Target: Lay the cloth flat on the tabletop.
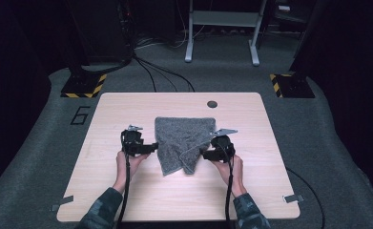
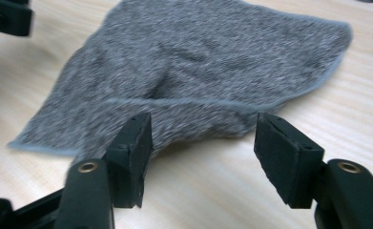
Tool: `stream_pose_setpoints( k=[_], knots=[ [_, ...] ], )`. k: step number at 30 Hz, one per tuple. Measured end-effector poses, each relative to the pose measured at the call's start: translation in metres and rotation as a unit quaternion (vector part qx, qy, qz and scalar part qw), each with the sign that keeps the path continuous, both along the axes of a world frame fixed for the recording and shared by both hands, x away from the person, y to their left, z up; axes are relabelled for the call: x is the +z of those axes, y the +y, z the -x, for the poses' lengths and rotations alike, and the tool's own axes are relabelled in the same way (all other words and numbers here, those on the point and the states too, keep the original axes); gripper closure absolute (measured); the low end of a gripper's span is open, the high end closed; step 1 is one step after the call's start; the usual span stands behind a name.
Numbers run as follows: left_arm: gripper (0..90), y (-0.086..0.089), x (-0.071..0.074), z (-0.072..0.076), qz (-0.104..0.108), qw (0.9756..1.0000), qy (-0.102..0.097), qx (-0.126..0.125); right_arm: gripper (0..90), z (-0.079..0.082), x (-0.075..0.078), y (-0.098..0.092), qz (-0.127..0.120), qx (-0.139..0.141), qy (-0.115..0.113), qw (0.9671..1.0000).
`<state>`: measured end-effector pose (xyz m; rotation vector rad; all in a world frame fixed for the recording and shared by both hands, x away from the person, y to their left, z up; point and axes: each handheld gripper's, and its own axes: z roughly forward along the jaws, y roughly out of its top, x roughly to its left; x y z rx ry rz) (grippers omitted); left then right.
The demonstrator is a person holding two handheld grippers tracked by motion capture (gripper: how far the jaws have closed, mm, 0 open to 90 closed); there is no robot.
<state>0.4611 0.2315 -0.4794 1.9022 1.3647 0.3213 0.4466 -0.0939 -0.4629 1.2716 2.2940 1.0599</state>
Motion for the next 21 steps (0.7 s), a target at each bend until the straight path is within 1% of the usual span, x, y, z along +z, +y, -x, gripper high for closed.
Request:
stream_pose_setpoints(
  k=[1, 3, 4, 5, 6, 8, 9, 10, 11, 12, 14, 15, 16, 17, 18, 19, 20, 21],
  knots=[
    [23.8, -0.002, -0.001, 0.005, 0.002, 1.0000, -0.002, -0.003, 37.6, 0.004, -0.001, 0.001, -0.006, 0.000, 0.001, 1.0000],
    [23.5, -0.006, -0.005, 0.013, -0.005, 0.9999, -0.006, -0.015, 38.1, 0.011, -0.002, 0.002, -0.009, 0.001, 0.001, 1.0000],
    [23.6, -0.009, -0.007, 0.017, -0.012, 0.9996, -0.002, -0.025, 38.4, 0.015, -0.003, 0.003, -0.012, 0.006, -0.001, 0.9999],
    [24.2, -0.012, -0.009, 0.021, -0.014, 0.9994, 0.000, -0.032, 39.3, 0.018, -0.003, 0.005, -0.011, 0.012, -0.002, 0.9999],
    [24.6, -0.015, -0.011, 0.024, -0.016, 0.9990, 0.003, -0.041, 39.7, 0.022, -0.004, 0.008, -0.002, 0.017, -0.003, 0.9999],
    [24.6, -0.020, -0.014, 0.030, -0.015, 0.9986, 0.001, -0.050, 39.8, 0.027, -0.006, 0.015, -0.004, 0.027, 0.001, 0.9996],
    [24.8, -0.023, -0.015, 0.033, -0.016, 0.9981, 0.003, -0.060, 39.7, 0.030, -0.008, 0.021, 0.000, 0.038, 0.002, 0.9993],
    [26.2, -0.026, -0.016, 0.036, -0.026, 0.9968, 0.001, -0.076, 39.8, 0.032, -0.011, 0.026, 0.008, 0.046, -0.003, 0.9989],
    [27.9, -0.028, -0.017, 0.038, -0.028, 0.9965, -0.002, -0.079, 39.5, 0.034, -0.013, 0.030, 0.017, 0.053, -0.002, 0.9985],
    [28.9, -0.030, -0.017, 0.040, -0.029, 0.9956, -0.001, -0.089, 39.7, 0.035, -0.014, 0.032, 0.018, 0.056, -0.006, 0.9983],
    [33.7, -0.035, -0.018, 0.043, -0.039, 0.9943, -0.008, -0.099, 40.1, 0.037, -0.015, 0.038, 0.022, 0.054, -0.013, 0.9982],
    [36.6, -0.037, -0.019, 0.043, -0.045, 0.9932, -0.009, -0.107, 41.0, 0.038, -0.015, 0.041, 0.031, 0.058, -0.023, 0.9976],
    [38.7, -0.039, -0.021, 0.043, -0.054, 0.9923, -0.007, -0.112, 41.1, 0.039, -0.015, 0.048, 0.037, 0.055, -0.029, 0.9974],
    [41.1, -0.040, -0.022, 0.043, -0.055, 0.9916, -0.007, -0.117, 40.8, 0.039, -0.015, 0.054, 0.047, 0.061, -0.039, 0.9963],
    [44.4, -0.042, -0.024, 0.043, -0.056, 0.9902, -0.003, -0.128, 40.4, 0.039, -0.015, 0.058, 0.054, 0.064, -0.040, 0.9957],
    [49.9, -0.045, -0.026, 0.044, -0.054, 0.9902, -0.006, -0.129, 41.2, 0.039, -0.016, 0.064, 0.072, 0.074, -0.050, 0.9934],
    [52.7, -0.047, -0.028, 0.045, -0.060, 0.9888, -0.007, -0.136, 42.3, 0.037, -0.019, 0.070, 0.089, 0.077, -0.053, 0.9917],
    [57.1, -0.047, -0.028, 0.045, -0.061, 0.9876, -0.003, -0.144, 45.6, 0.035, -0.022, 0.076, 0.100, 0.079, -0.044, 0.9908]
  ],
)
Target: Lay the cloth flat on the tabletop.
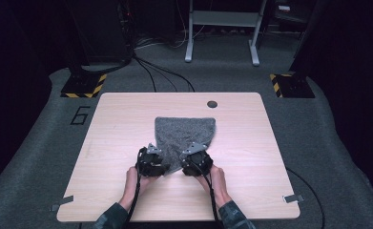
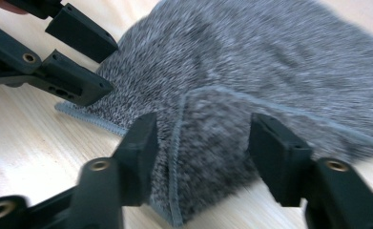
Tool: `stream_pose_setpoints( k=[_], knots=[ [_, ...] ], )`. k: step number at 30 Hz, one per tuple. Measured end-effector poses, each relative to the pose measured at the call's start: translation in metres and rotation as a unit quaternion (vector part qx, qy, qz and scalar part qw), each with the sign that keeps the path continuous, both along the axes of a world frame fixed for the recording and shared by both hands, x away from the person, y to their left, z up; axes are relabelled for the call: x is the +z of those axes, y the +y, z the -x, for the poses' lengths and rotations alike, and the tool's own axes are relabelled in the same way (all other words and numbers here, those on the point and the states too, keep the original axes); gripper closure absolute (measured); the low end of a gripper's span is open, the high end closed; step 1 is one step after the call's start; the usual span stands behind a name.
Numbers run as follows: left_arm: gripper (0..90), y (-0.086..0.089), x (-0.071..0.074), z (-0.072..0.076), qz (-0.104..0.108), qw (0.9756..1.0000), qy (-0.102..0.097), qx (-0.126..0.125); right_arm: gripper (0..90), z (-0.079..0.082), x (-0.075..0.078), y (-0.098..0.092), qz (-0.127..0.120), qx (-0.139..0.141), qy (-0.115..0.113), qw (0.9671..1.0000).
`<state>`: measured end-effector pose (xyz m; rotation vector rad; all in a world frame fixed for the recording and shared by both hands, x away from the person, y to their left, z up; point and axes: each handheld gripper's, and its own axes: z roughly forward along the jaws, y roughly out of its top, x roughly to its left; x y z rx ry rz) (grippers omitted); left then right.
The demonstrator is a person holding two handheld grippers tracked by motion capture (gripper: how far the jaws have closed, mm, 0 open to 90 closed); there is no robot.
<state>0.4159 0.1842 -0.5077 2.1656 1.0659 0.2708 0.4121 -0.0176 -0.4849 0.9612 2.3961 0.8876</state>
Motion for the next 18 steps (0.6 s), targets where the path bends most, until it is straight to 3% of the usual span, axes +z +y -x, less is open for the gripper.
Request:
stream_pose_setpoints(
  k=[3, 5, 10, 13, 18],
  knots=[
    [68.0, -0.003, -0.003, 0.002, -0.016, 0.9998, -0.007, -0.010, 58.7, -0.008, -0.008, 0.005, 0.025, -0.002, 0.010, 0.9996],
    [76.9, -0.001, -0.004, 0.003, -0.019, 0.9996, -0.015, -0.010, 68.8, -0.011, -0.011, 0.002, 0.018, -0.007, 0.017, 0.9997],
    [88.7, 0.001, -0.005, 0.003, -0.027, 0.9993, -0.024, -0.012, 81.3, -0.011, -0.010, -0.012, -0.012, -0.017, 0.032, 0.9993],
    [89.4, -0.001, -0.004, 0.003, -0.041, 0.9985, -0.030, -0.020, 83.3, -0.012, -0.008, -0.021, -0.024, -0.022, 0.033, 0.9989],
    [89.7, 0.002, -0.003, 0.001, -0.046, 0.9983, -0.023, -0.028, 82.1, -0.008, -0.001, -0.041, -0.062, -0.037, 0.032, 0.9969]
  ],
)
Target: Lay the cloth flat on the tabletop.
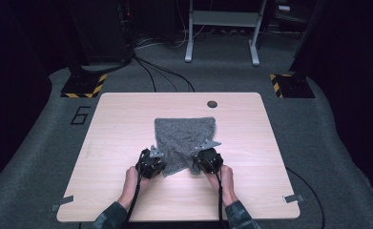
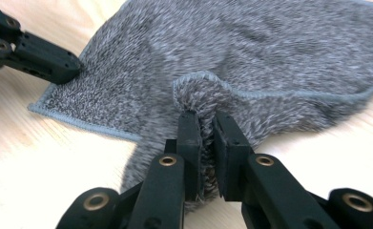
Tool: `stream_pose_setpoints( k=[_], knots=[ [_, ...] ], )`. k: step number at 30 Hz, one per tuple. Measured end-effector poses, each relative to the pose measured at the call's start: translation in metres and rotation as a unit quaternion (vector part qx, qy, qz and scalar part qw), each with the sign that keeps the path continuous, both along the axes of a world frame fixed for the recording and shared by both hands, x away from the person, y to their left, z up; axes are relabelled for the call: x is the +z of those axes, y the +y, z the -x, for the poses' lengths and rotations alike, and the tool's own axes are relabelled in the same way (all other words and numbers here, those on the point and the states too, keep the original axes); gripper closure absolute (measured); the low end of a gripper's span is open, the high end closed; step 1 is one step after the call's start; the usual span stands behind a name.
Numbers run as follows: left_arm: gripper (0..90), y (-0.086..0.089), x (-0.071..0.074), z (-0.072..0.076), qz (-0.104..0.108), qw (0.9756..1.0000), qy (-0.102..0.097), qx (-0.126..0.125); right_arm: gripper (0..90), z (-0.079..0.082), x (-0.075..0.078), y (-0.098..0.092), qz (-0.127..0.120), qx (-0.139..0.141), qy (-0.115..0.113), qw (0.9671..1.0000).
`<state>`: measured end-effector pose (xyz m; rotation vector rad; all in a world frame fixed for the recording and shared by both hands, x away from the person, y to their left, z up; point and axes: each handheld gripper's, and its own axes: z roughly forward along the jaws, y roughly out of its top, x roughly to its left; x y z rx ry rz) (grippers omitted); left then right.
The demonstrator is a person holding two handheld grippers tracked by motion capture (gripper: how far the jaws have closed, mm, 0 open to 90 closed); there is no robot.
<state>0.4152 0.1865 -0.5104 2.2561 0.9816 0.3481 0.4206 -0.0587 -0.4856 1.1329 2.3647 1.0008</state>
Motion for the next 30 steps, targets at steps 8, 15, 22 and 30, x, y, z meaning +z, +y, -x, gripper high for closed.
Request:
stream_pose_setpoints(
  k=[8, 15, 22, 30],
  knots=[
    [89.2, 0.012, 0.002, -0.004, -0.001, 0.9999, 0.015, -0.007, 79.2, 0.006, 0.004, -0.034, -0.012, -0.036, 0.000, 0.9993],
    [81.8, 0.020, 0.003, -0.003, 0.003, 0.9995, 0.028, -0.013, 66.8, 0.019, -0.005, -0.066, -0.018, -0.071, 0.008, 0.9973],
    [58.7, 0.027, 0.008, 0.002, 0.014, 0.9995, 0.029, -0.003, 49.6, 0.037, 0.005, -0.085, -0.037, -0.087, 0.001, 0.9956],
    [34.6, 0.019, 0.014, -0.005, 0.008, 0.9994, 0.002, 0.033, 39.7, 0.011, 0.027, -0.067, -0.031, -0.078, -0.026, 0.9961]
  ],
)
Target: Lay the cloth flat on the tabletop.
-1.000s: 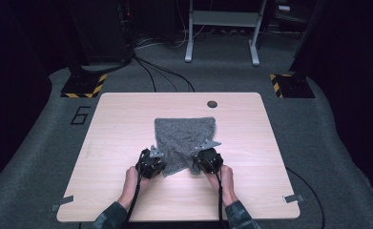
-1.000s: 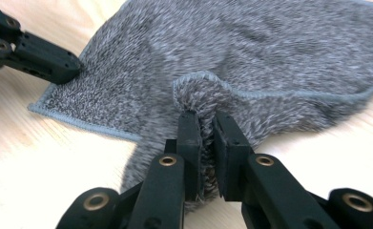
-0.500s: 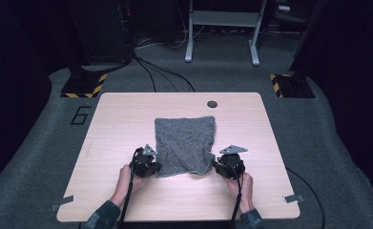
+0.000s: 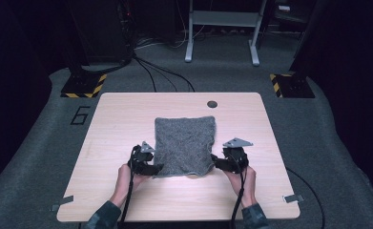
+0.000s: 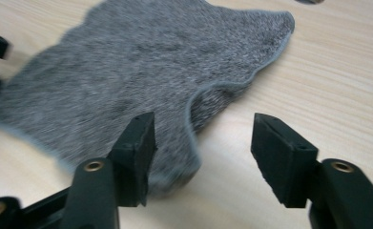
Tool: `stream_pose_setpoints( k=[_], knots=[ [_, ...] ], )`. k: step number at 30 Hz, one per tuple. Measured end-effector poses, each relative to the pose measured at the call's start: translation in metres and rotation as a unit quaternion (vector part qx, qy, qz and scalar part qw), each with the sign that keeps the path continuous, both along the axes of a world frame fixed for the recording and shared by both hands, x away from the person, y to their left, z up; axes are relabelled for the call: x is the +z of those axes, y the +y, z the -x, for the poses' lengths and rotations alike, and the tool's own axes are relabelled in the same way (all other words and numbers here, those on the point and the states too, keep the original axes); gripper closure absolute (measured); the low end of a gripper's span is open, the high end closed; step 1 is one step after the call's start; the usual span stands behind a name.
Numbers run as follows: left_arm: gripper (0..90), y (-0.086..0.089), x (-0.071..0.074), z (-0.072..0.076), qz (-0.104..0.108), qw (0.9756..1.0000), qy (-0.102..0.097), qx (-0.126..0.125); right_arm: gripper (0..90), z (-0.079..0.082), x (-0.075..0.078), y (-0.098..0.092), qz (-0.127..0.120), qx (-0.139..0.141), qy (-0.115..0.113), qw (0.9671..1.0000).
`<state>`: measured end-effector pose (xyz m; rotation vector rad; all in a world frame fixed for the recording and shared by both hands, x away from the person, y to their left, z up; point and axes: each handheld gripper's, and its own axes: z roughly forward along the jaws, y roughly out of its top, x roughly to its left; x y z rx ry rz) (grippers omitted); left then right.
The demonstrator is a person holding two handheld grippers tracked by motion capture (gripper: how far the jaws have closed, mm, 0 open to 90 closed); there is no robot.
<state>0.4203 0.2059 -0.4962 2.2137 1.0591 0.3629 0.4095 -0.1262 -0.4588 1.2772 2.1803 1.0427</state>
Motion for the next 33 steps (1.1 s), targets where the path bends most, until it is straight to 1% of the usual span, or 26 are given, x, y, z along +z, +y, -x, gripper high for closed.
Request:
stream_pose_setpoints(
  k=[1, 2, 4, 5, 6, 9, 12, 13, 14, 15, 16, 18, 19, 20, 21, 22, 23, 24, 25, 27, 28, 29, 30, 31, 32, 33],
  knots=[
    [29.3, 0.000, -0.001, -0.002, -0.007, 1.0000, 0.000, 0.003, 38.2, -0.008, -0.003, 0.001, 0.007, -0.001, 0.007, 0.9999],
    [27.7, 0.000, -0.003, -0.003, -0.013, 0.9999, 0.002, 0.007, 36.8, -0.015, -0.008, 0.002, 0.018, -0.003, 0.019, 0.9997],
    [25.9, 0.000, -0.008, -0.004, -0.022, 0.9996, 0.002, 0.017, 34.9, -0.019, -0.018, 0.001, 0.027, -0.010, 0.043, 0.9986],
    [25.8, 0.000, -0.009, -0.004, -0.032, 0.9994, 0.001, 0.016, 33.7, -0.018, -0.023, 0.000, 0.035, -0.008, 0.045, 0.9983],
    [25.6, 0.000, -0.011, -0.003, -0.031, 0.9994, 0.004, 0.015, 33.2, -0.015, -0.027, -0.002, 0.044, -0.014, 0.047, 0.9978],
    [25.1, -0.001, -0.014, -0.001, -0.047, 0.9988, 0.005, 0.012, 30.8, -0.007, -0.038, -0.010, 0.054, -0.017, 0.054, 0.9969],
    [25.2, 0.000, -0.014, 0.000, -0.049, 0.9987, 0.001, 0.012, 29.1, -0.001, -0.046, -0.016, 0.063, -0.019, 0.055, 0.9963],
    [25.1, 0.000, -0.014, 0.001, -0.051, 0.9986, -0.003, 0.013, 28.3, 0.002, -0.047, -0.017, 0.064, -0.022, 0.060, 0.9959],
    [25.1, 0.001, -0.014, 0.002, -0.051, 0.9986, 0.000, 0.011, 27.8, 0.003, -0.049, -0.019, 0.068, -0.021, 0.058, 0.9958],
    [25.1, 0.001, -0.014, 0.003, -0.054, 0.9985, 0.000, 0.011, 26.2, 0.005, -0.050, -0.020, 0.068, -0.022, 0.058, 0.9957],
    [24.8, 0.002, -0.015, 0.004, -0.052, 0.9985, -0.006, 0.012, 24.7, 0.007, -0.050, -0.022, 0.072, -0.019, 0.056, 0.9957],
    [24.5, 0.003, -0.014, 0.005, -0.057, 0.9984, -0.003, 0.008, 24.0, 0.011, -0.051, -0.024, 0.078, -0.018, 0.055, 0.9952],
    [23.5, 0.004, -0.015, 0.006, -0.057, 0.9983, -0.007, 0.009, 23.4, 0.013, -0.052, -0.025, 0.080, -0.019, 0.061, 0.9947],
    [21.2, 0.005, -0.015, 0.006, -0.057, 0.9983, -0.006, 0.011, 22.2, 0.014, -0.054, -0.027, 0.081, -0.014, 0.056, 0.9951],
    [19.9, 0.006, -0.015, 0.006, -0.059, 0.9982, -0.003, 0.010, 22.1, 0.017, -0.054, -0.028, 0.079, -0.017, 0.063, 0.9947],
    [18.5, 0.008, -0.014, 0.006, -0.061, 0.9981, 0.001, 0.007, 21.2, 0.017, -0.054, -0.029, 0.081, -0.013, 0.062, 0.9947],
    [16.8, 0.010, -0.013, 0.006, -0.056, 0.9984, 0.001, 0.009, 20.2, 0.019, -0.053, -0.029, 0.084, -0.014, 0.065, 0.9942],
    [16.1, 0.011, -0.011, 0.006, -0.051, 0.9986, -0.002, 0.011, 20.0, 0.020, -0.050, -0.030, 0.081, -0.014, 0.061, 0.9948],
    [15.8, 0.012, -0.009, 0.006, -0.037, 0.9991, -0.011, 0.015, 19.7, 0.021, -0.047, -0.030, 0.061, -0.017, 0.061, 0.9961],
    [15.3, 0.011, -0.006, 0.005, -0.031, 0.9991, -0.017, 0.021, 17.9, 0.019, -0.037, -0.028, 0.044, -0.011, 0.041, 0.9982],
    [15.0, 0.011, -0.005, 0.003, -0.031, 0.9992, -0.018, 0.020, 17.5, 0.015, -0.033, -0.025, 0.042, -0.006, 0.030, 0.9987],
    [14.9, 0.009, -0.006, 0.002, -0.030, 0.9991, -0.016, 0.025, 16.5, 0.011, -0.029, -0.020, 0.041, -0.003, 0.027, 0.9988],
    [14.5, 0.007, -0.007, 0.000, -0.030, 0.9990, -0.019, 0.027, 15.7, 0.002, -0.028, -0.014, 0.045, 0.006, 0.021, 0.9988],
    [14.4, 0.006, -0.008, -0.001, -0.032, 0.9991, -0.012, 0.026, 15.4, -0.005, -0.029, -0.008, 0.048, 0.011, 0.021, 0.9986],
    [14.2, 0.005, -0.010, -0.002, -0.036, 0.9989, -0.011, 0.028, 15.2, -0.012, -0.031, -0.004, 0.060, 0.015, 0.019, 0.9979],
    [13.8, 0.004, -0.011, -0.003, -0.040, 0.9987, -0.012, 0.030, 14.8, -0.016, -0.033, 0.001, 0.068, 0.009, 0.025, 0.9973]
  ],
)
